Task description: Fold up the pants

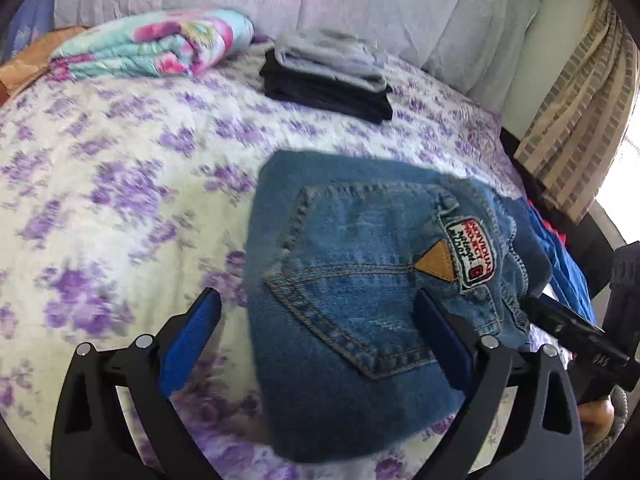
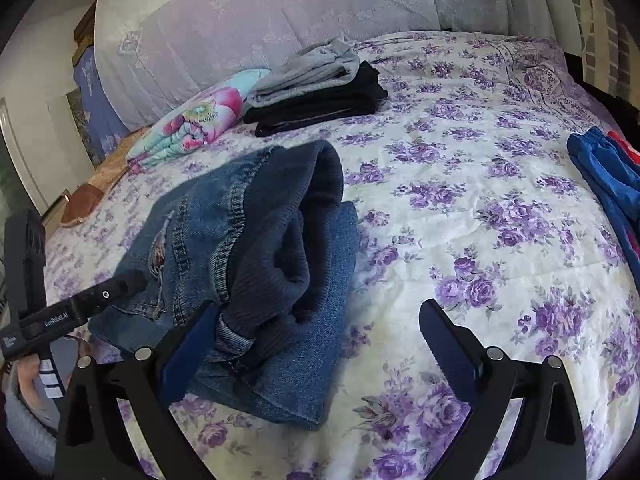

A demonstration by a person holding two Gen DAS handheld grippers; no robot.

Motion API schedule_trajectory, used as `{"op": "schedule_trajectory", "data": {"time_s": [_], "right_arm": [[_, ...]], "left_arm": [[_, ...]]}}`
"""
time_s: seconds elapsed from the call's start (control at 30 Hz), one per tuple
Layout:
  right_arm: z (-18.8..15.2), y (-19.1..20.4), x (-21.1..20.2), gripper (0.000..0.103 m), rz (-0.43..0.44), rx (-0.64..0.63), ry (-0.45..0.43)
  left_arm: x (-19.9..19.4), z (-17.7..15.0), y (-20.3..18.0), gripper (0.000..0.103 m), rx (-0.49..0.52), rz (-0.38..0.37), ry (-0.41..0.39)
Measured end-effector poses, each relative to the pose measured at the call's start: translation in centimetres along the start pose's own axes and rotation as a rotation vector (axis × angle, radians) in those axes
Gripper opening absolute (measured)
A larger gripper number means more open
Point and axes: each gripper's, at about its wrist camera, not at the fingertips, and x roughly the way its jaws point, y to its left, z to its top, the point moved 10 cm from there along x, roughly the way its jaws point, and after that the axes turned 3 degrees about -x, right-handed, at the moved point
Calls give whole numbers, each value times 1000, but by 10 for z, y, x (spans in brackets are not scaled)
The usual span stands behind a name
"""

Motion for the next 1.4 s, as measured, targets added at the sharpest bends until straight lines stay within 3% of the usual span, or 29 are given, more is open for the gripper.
{"op": "schedule_trajectory", "data": {"time_s": [0.1, 0.2, 0.27, 0.33, 0.47, 0.53, 0.67, 0.77, 0.9, 1.03, 1.1, 1.27, 1.4], "right_arm": [[12, -4, -33, 99, 55, 81, -78], [36, 17, -65, 99, 226, 122, -177], [49, 43, -70, 99, 380, 138, -175], [52, 61, -59, 99, 439, 134, -124], [27, 60, 14, 99, 329, 101, 56], [24, 53, 20, 100, 330, 92, 1], [28, 50, -6, 99, 325, 122, -9], [43, 35, -38, 99, 339, 120, -87], [28, -10, -20, 99, 292, 244, 14], [-3, -22, 14, 99, 357, 407, 144], [-6, -16, 25, 99, 401, 447, 169], [-7, 3, 46, 100, 386, 376, 232], [-5, 8, 56, 100, 350, 321, 230]], "left_arm": [[-29, 10, 10, 94, -19, -13, -59], [-42, 20, 24, 94, -78, -29, -63], [-44, 23, 29, 94, -111, -33, -56], [-43, 22, 30, 94, -123, -27, -53], [-26, 6, 20, 94, -67, -16, 12], [-9, -6, 18, 98, -22, 5, 47], [-1, -11, 28, 99, -125, -54, 80], [-20, 4, 36, 98, -141, -47, 16], [-27, 16, 40, 98, -166, -84, 21], [-5, 10, 38, 98, -200, -132, 101], [6, 5, 33, 98, -193, -133, 127], [28, 2, 13, 98, -143, -159, 177], [42, 2, 9, 98, -158, -192, 195]]}}
